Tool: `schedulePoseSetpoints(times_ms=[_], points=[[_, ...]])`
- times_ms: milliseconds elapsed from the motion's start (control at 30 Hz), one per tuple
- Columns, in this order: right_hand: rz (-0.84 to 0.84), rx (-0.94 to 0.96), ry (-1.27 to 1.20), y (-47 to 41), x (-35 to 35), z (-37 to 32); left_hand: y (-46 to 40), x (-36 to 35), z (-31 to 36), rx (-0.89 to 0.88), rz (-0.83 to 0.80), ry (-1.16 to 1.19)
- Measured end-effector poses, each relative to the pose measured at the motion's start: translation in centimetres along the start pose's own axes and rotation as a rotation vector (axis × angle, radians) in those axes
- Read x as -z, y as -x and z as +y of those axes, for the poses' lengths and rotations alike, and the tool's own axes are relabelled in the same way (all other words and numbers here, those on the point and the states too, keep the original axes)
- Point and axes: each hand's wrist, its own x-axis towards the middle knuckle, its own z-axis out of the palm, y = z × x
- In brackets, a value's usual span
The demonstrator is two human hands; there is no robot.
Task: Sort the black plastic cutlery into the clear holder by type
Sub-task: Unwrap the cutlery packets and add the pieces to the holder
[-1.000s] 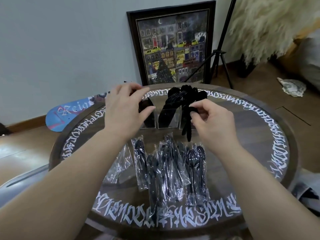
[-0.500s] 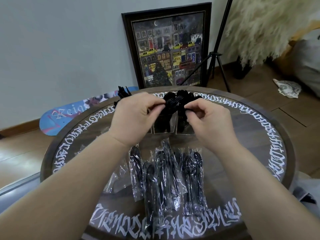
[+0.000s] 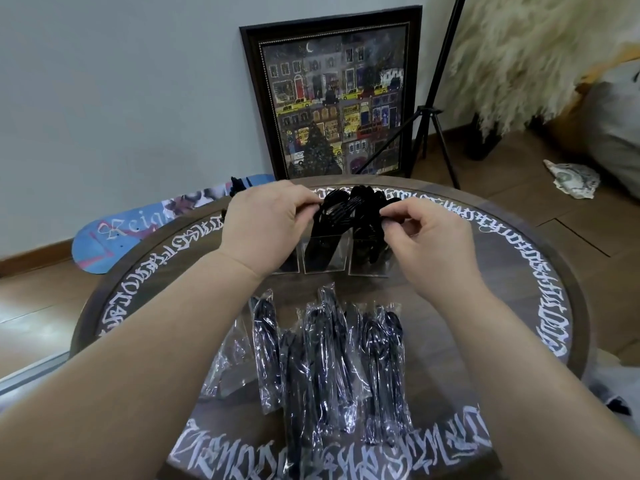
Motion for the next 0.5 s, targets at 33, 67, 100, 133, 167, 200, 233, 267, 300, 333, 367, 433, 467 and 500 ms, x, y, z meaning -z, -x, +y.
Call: schedulePoseSetpoints(times_ms=[33, 67, 100, 133, 167, 200, 233, 267, 300, 333, 367, 433, 467, 500], points=[[0.013, 0.012, 0.013, -0.1, 0.1, 0.2, 0.1, -0.4, -0.1, 0.025, -0.077, -0.018], [0.028, 0.027, 0.025, -0.2, 0.1, 0.3, 0.3, -0.7, -0.1, 0.042, -0.146, -0.033], [0.045, 0.037, 0.035, -0.3, 0.2, 0.5, 0.5, -1.1, -0.2, 0.051, -0.195, -0.060], [0.062, 0.041, 0.043, -0.4, 0.3, 0.7, 0.7, -1.3, -0.2, 0.052, -0.231, -0.097], [0.084, 0.039, 0.046, -0.4, 0.5, 0.9, 0.8, -1.6, -0.1, 0.044, -0.261, -0.140], [0.110, 0.029, 0.041, -0.5, 0.7, 1.1, 1.0, -1.9, -0.1, 0.025, -0.281, -0.192], [0.139, 0.013, 0.024, -0.5, 0.9, 1.2, 1.1, -2.1, -0.1, 0.001, -0.291, -0.247], [0.171, -0.003, -0.005, -0.5, 1.1, 1.2, 1.3, -2.3, 0.0, -0.017, -0.279, -0.288], [0.206, -0.010, -0.035, -0.5, 1.3, 1.2, 1.6, -2.3, 0.1, -0.025, -0.238, -0.305], [0.238, -0.007, -0.057, -0.5, 1.6, 1.3, 1.8, -2.4, 0.1, -0.031, -0.173, -0.300], [0.263, 0.007, -0.069, -0.4, 1.8, 1.3, 2.2, -2.5, 0.3, -0.049, -0.090, -0.278], [0.297, 0.041, -0.081, -0.5, 2.2, 1.3, 2.7, -2.6, 0.9, -0.126, 0.051, -0.229], [0.313, 0.055, -0.092, -0.5, 2.2, 1.4, 2.9, -2.8, 1.4, -0.171, 0.081, -0.204], [0.326, 0.065, -0.108, -0.4, 2.2, 1.4, 3.0, -3.0, 1.8, -0.209, 0.085, -0.173]])
